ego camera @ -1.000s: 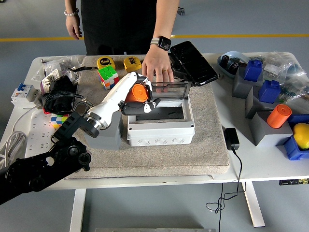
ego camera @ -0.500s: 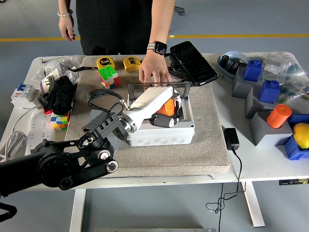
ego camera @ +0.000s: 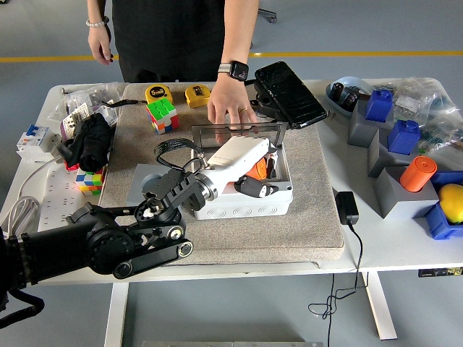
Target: Fetch the battery,place it into the box,close the lid of the box
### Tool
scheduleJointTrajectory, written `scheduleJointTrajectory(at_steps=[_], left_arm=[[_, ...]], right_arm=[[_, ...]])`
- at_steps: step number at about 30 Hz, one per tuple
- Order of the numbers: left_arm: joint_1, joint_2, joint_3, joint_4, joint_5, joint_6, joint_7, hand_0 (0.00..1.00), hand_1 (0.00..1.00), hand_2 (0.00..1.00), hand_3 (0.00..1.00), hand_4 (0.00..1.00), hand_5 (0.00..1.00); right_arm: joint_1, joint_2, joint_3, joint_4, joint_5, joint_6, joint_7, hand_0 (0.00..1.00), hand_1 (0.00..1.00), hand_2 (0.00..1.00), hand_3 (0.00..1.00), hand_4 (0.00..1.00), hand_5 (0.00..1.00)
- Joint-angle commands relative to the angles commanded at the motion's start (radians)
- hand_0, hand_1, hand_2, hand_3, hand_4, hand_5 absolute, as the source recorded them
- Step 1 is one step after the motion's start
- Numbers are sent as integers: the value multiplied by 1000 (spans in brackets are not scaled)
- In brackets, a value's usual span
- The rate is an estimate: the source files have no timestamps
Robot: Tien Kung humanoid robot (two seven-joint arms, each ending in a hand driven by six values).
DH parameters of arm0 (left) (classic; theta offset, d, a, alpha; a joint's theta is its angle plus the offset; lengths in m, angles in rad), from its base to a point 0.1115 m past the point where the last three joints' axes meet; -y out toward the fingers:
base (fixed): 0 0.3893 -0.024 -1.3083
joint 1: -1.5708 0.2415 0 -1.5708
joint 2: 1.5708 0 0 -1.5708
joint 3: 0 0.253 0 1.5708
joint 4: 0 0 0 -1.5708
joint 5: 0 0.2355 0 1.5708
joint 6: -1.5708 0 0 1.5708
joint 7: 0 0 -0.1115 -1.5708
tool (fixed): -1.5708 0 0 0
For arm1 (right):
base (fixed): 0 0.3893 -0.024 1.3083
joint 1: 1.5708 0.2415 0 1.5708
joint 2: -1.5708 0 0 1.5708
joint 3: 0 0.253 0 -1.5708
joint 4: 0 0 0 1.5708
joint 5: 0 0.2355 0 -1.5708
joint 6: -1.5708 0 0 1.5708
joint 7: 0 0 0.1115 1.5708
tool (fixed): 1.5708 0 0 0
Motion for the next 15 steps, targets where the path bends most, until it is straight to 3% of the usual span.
scheduleJointTrajectory(at_steps=[2,3,8,9,14,15], left_arm=[[-3,-6,1,10,-1,5,-3,176,178,176,298,958,14],[-3,-8,0,13,-1,6,-3,202,226,194,325,973,37],[-9,-19,-1,37,2,14,-10,202,226,194,325,973,37],[-10,-22,-1,41,5,12,-8,306,462,423,486,995,52],[-8,-21,1,45,13,3,-1,306,462,423,486,995,52],[-7,-20,0,46,13,2,-1,583,717,706,780,998,76]], right_arm=[[0,0,-1,0,0,-1,1,609,639,614,572,920,473],[0,1,-1,0,0,-1,1,610,640,612,572,919,473],[1,1,0,4,-6,-5,4,610,640,612,572,919,473],[1,1,3,5,-9,-6,5,610,638,612,572,918,474],[0,1,7,6,-11,-8,6,610,638,612,572,918,474],[0,1,7,6,-10,-8,6,608,638,611,571,918,472]])
